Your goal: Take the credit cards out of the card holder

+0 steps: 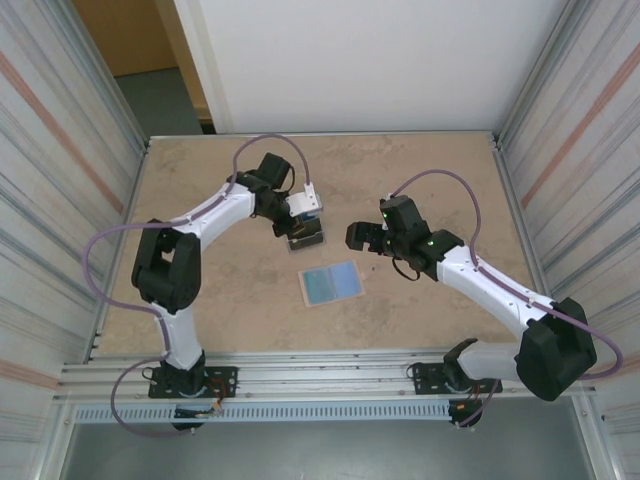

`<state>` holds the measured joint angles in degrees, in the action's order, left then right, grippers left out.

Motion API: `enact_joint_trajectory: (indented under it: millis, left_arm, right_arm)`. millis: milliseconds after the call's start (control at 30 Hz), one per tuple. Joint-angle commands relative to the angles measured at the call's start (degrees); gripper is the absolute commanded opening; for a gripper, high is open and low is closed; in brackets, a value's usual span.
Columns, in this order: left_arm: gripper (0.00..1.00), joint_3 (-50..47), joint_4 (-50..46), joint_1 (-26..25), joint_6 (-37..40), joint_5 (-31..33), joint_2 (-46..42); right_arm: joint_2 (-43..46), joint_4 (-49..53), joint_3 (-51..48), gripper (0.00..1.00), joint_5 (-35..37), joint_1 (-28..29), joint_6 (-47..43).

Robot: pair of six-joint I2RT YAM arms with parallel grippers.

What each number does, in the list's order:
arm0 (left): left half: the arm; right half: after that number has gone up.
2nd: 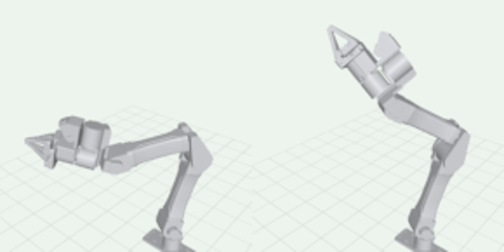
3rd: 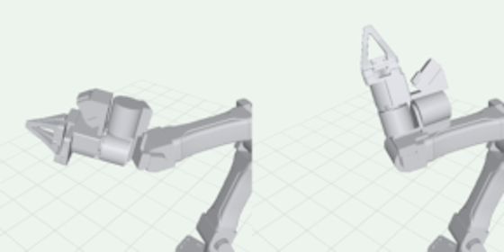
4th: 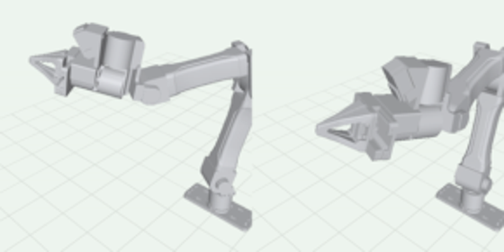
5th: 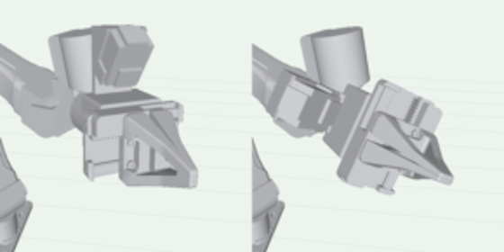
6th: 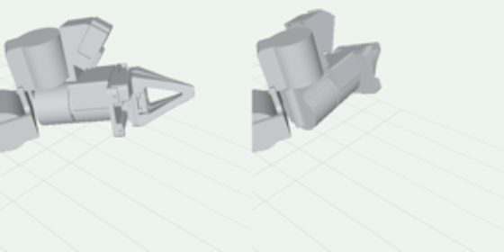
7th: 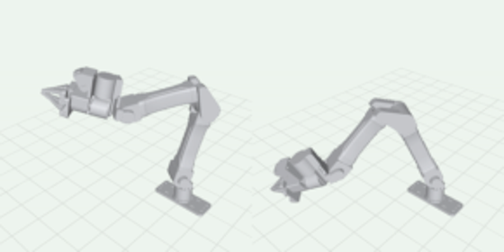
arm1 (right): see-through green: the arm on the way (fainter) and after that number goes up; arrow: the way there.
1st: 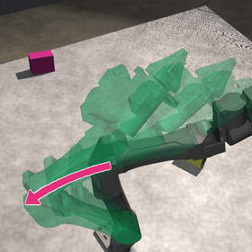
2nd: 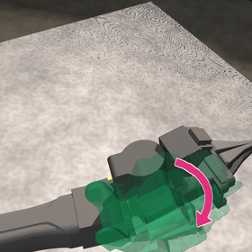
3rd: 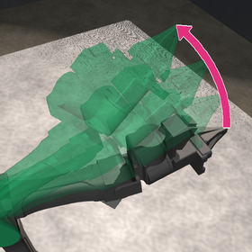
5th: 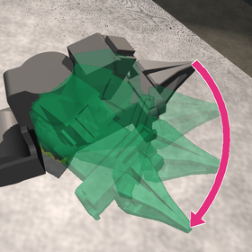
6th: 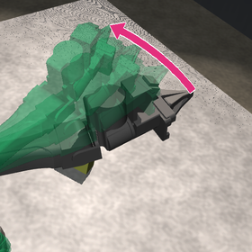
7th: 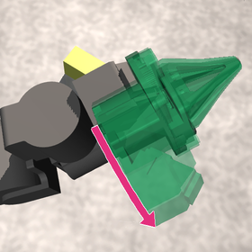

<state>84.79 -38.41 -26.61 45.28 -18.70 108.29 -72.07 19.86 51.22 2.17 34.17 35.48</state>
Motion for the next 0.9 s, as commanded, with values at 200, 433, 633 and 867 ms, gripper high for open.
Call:
enact_joint_trajectory:
  millis: [200, 433, 633, 867]
  left_arm:
    - [0.0, 3.43, -3.51, -0.15, 1.64, 1.87, 2.97]
    - [0.24, 4.34, -3.77, -0.2, -0.44, 1.65, 2.89]
    - [0.26, 4.94, -4.12, -0.28, -0.79, 1.89, 2.01]
    - [0.26, 2.08, -1.79, -1.16, -3.02, 1.58, -3.83]
  right_arm:
    - [0.95, 0.35, 0.13, 0.99, 1.38, 0.81, 0.11]
    - [0.52, 0.11, 0.35, 0.99, 1.08, 0.96, 0.02]
    - [-0.21, 0.13, 0.74, 0.99, 0.93, 1.32, -0.23]
    - [-1.99, 2.34, 2.24, 0.92, 2.61, 3.28, -1.67]
